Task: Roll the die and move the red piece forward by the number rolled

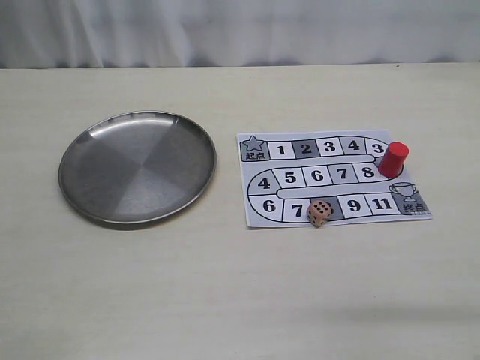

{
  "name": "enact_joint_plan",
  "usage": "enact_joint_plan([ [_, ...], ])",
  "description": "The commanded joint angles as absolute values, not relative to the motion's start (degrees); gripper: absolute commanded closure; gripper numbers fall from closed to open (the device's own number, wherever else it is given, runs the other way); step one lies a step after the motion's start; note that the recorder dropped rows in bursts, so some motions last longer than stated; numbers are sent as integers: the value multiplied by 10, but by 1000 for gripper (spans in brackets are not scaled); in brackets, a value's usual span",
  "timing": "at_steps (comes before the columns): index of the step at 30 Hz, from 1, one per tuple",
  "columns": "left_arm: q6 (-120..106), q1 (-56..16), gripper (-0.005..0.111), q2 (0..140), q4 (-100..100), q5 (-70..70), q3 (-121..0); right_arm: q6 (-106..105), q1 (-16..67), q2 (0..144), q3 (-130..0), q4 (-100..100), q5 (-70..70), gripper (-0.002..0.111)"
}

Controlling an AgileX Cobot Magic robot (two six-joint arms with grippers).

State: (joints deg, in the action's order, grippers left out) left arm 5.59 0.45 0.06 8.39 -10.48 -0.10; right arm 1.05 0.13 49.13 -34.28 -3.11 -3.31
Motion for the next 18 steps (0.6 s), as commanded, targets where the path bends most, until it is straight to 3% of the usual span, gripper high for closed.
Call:
enact_joint_plan([
  [1, 56, 0, 107, 0, 83, -99, 0, 8, 2, 354, -208, -64, 40, 104],
  [9, 56, 0, 107, 0, 83, -99, 0, 7, 2, 92, -22, -64, 61, 104],
  [18, 56, 0, 107, 0, 83, -99, 0, 5, 2, 32, 0, -64, -91, 104],
])
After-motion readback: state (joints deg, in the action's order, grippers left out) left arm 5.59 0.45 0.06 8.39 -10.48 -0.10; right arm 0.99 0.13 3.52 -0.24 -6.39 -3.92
